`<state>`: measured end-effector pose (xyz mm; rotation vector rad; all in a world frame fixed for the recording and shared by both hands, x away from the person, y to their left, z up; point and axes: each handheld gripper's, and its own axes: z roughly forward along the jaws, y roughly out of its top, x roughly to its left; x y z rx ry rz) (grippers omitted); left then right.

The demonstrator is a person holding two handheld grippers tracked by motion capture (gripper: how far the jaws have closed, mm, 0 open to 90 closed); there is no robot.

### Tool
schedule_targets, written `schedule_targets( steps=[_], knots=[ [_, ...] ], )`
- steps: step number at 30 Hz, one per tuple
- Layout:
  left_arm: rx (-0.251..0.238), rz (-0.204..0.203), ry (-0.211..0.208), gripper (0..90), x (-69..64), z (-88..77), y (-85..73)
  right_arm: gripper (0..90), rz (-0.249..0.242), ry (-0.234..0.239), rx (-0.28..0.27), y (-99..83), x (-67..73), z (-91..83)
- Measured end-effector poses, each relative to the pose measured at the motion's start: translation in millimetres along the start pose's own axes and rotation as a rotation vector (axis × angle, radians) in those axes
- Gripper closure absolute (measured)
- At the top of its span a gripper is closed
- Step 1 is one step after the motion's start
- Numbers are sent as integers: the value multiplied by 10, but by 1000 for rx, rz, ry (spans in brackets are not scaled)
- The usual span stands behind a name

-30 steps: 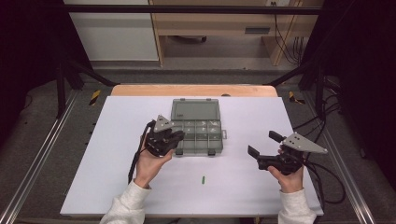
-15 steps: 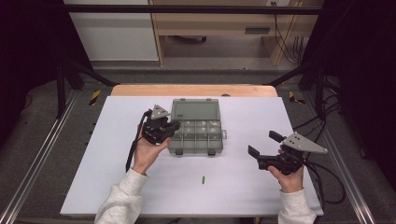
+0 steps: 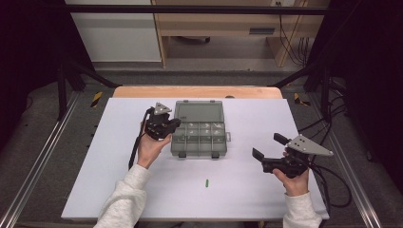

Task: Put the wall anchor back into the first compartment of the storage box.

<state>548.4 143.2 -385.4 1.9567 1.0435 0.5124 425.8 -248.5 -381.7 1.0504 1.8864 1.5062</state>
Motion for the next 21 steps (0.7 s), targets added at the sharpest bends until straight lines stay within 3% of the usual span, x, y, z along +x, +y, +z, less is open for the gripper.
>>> schedule_targets(
  steps=[15,21],
  knots=[
    [52,-10,28,839,149,285,-82,28,6,-2,1,-1,2,4],
    [71,-1,34,839,138,374,-113,28,6,-3,2,-1,1,4]
  ],
)
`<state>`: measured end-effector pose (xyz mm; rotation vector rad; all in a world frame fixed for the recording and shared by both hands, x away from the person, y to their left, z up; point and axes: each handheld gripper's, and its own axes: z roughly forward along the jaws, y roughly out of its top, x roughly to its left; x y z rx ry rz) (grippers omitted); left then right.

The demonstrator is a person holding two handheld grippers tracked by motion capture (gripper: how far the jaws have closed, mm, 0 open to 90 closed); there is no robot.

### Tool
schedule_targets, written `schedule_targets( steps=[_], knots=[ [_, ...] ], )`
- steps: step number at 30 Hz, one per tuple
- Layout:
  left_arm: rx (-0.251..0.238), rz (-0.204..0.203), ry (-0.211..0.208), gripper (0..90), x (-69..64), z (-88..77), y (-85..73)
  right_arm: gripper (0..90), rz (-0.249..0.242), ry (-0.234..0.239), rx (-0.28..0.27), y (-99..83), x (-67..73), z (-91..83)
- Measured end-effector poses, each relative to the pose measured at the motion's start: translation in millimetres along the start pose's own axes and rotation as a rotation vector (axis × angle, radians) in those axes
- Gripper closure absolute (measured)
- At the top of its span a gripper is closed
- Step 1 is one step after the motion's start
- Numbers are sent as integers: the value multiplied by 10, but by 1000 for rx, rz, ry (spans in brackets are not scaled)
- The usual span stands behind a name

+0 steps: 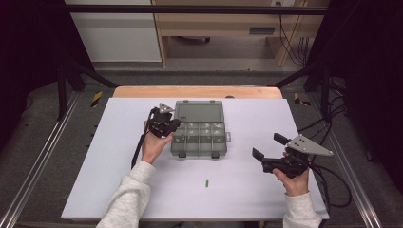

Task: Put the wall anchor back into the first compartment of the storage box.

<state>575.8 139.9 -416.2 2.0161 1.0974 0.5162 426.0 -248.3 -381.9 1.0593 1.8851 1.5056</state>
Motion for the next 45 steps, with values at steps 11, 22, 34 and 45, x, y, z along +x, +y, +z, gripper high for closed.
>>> schedule_targets(
  steps=[11,22,34,45],
  knots=[
    [56,35,12,839,-64,139,-64,28,2,4,-2,2,2,-6],
    [106,41,10,837,-35,225,-164,28,-2,4,2,0,3,0],
    [74,28,-2,755,-81,163,-157,28,-4,6,0,-1,0,-1],
    [-60,-4,-36,494,-200,-227,-149,28,3,5,-3,6,0,-16]
  ],
)
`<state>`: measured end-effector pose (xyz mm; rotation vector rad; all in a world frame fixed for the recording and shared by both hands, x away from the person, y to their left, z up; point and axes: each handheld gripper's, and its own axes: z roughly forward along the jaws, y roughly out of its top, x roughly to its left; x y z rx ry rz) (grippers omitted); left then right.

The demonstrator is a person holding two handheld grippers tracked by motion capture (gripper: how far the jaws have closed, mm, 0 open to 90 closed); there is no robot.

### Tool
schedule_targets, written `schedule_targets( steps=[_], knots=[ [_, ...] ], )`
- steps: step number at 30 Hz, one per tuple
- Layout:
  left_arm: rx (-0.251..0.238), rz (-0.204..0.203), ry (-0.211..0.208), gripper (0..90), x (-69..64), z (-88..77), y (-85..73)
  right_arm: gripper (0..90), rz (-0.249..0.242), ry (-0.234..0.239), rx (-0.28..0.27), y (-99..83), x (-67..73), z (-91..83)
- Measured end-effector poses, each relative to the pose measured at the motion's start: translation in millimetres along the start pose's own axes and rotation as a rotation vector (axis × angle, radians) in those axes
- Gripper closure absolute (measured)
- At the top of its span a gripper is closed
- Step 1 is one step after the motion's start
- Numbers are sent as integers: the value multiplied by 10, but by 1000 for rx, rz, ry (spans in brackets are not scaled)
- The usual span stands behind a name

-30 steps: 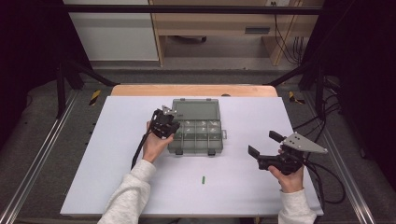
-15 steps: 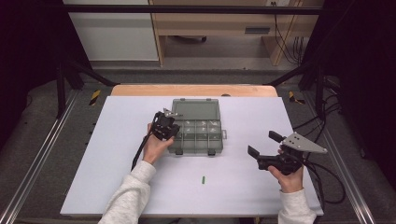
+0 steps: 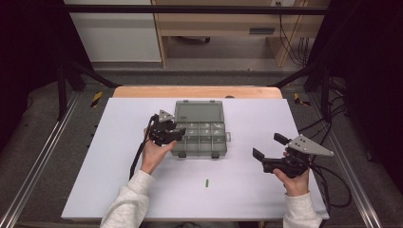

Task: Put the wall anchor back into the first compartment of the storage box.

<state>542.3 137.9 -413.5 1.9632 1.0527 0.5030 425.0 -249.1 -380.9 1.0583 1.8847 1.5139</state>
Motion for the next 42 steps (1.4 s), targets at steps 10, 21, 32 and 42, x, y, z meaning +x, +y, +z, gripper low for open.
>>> schedule_targets(
  steps=[10,21,32,42],
  knots=[
    [-96,0,-37,267,-283,-306,-74,28,1,3,-2,-5,1,7],
    [-124,15,-96,169,-540,-500,-261,27,2,1,-3,-8,-7,0],
    [-104,56,-126,138,-849,-522,-491,27,6,-4,-12,-1,-4,-21],
    [-63,61,-141,160,-1000,-415,-642,26,-2,-3,-8,-6,-2,-14]
  ],
)
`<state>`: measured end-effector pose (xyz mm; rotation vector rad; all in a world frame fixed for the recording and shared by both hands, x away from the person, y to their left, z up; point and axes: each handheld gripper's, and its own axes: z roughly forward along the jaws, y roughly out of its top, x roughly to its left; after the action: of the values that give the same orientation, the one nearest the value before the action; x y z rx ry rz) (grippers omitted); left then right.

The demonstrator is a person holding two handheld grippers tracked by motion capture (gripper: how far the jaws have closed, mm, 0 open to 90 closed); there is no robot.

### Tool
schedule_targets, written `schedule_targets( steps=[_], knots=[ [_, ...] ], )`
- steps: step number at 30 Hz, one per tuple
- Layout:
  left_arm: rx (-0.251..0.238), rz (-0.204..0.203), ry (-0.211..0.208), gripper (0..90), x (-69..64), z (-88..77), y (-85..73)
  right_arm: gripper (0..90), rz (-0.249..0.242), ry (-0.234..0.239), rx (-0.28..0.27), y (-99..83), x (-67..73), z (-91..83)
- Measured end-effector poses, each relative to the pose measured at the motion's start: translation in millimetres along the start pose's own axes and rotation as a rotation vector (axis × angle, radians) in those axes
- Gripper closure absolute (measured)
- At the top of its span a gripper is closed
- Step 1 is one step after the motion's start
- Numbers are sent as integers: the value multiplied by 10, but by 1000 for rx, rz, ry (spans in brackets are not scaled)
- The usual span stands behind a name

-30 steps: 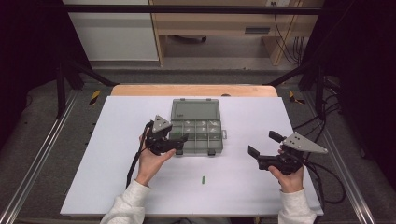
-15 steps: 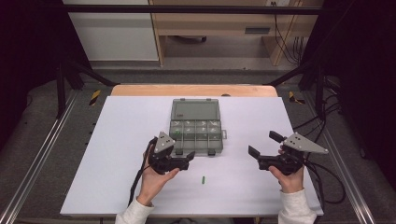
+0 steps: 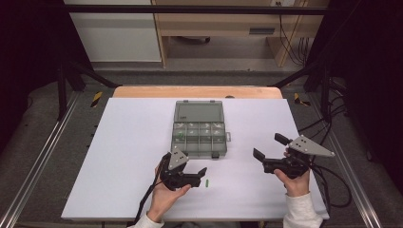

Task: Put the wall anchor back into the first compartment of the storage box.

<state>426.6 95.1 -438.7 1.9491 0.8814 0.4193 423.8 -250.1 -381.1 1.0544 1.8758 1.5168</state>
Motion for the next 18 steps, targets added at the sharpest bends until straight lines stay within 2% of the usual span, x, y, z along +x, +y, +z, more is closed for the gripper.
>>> schedule_targets(
  steps=[9,18],
  knots=[
    [60,-2,-19,216,-125,147,-141,26,-4,2,3,-3,2,5],
    [123,21,-8,318,-264,283,-248,26,-4,3,2,-3,1,3]
  ],
)
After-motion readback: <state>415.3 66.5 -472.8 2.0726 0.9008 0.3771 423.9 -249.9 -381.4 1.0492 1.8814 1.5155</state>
